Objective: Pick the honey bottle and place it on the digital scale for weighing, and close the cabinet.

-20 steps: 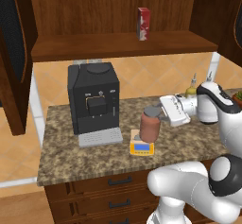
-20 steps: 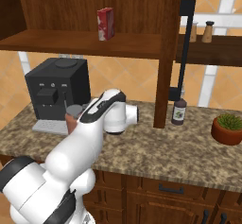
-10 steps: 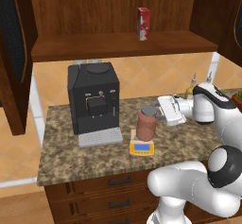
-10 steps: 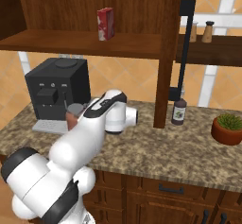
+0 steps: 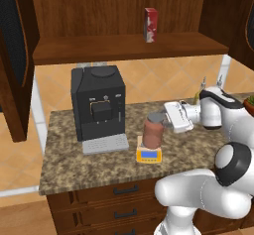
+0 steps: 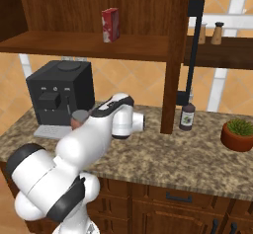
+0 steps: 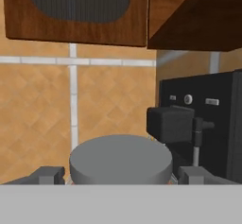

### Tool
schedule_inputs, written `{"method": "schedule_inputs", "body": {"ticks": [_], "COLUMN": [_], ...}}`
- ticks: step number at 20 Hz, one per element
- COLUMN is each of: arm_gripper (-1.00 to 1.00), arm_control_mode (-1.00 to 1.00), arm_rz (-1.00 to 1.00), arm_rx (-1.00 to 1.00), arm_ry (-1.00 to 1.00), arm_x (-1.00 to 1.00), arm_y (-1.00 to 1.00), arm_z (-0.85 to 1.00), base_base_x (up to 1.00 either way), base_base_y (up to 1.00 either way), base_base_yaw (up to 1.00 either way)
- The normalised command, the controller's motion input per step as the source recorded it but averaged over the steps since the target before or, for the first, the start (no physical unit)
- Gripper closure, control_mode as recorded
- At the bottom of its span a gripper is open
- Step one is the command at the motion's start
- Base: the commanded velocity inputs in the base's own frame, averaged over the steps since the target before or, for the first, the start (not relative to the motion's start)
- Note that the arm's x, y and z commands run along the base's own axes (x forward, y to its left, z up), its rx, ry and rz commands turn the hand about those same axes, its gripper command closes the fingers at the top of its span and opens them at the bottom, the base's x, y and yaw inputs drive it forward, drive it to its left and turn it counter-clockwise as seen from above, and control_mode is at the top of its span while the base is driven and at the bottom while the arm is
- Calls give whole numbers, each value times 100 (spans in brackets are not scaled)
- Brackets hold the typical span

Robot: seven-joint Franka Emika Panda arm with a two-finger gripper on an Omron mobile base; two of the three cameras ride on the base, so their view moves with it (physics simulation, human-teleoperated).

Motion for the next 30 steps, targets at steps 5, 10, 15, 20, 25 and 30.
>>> {"method": "schedule_inputs", "body": {"ticks": [5, 10, 15, 20, 25, 30], "arm_gripper": [100, 100, 100, 100, 100, -100], "arm_control_mode": [-100, -100, -100, -100, -100, -100], "arm_rz": [0, 0, 0, 0, 0, 0], "arm_rx": [-3, 0, 0, 0, -3, -6], "arm_ry": [0, 0, 0, 0, 0, 0], "arm_x": [8, 16, 18, 10, 5, 0], "arm_y": [0, 0, 0, 0, 2, 17], "arm_z": [-17, -2, -1, -7, -19, -25], "base_base_x": [0, 0, 0, 0, 0, 0], "base_base_y": [0, 0, 0, 0, 0, 0], "base_base_yaw": [0, 0, 0, 0, 0, 0]}}
